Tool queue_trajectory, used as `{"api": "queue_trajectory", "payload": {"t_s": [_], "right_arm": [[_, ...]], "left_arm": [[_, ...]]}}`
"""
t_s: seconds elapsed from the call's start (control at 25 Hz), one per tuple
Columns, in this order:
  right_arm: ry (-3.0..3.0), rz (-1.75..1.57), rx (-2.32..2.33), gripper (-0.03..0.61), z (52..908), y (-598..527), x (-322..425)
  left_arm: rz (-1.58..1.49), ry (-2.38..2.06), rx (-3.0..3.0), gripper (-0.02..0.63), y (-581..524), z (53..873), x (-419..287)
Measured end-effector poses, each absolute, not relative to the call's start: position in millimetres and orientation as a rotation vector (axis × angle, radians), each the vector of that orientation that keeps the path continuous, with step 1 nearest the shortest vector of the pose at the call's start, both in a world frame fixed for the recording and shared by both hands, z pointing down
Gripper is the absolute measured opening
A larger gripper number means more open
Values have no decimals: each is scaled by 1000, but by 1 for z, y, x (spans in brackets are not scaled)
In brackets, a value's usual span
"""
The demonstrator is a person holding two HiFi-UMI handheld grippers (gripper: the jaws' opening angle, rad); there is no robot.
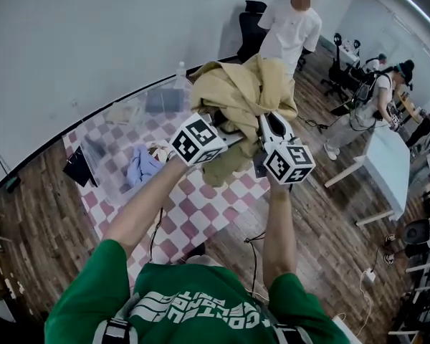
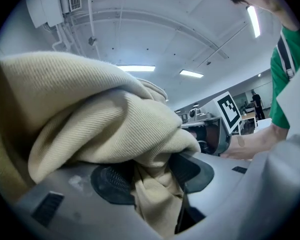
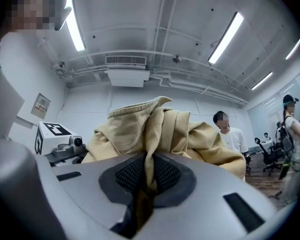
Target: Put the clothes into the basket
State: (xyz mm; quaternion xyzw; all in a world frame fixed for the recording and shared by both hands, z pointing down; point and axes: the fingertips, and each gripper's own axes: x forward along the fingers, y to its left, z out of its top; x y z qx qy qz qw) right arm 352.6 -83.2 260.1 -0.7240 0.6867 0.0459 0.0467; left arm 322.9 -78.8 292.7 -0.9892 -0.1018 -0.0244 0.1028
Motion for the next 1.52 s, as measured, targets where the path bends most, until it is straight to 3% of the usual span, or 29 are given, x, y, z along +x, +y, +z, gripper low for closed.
{"api": "queue_trajectory", "payload": {"t_s": [0.68, 1.04, 1.52], "right_arm": [[2428, 191, -1699, 26, 213, -279, 231], [2547, 110, -1502, 26, 234, -347, 163], [2634, -79, -1497, 26, 316, -394, 145]], "left_arm": [[-109, 278, -2840, 212, -266, 245, 205], [-190, 507, -2836, 212, -330, 265, 139], [-286, 568, -2956, 212, -372, 344, 121]]}}
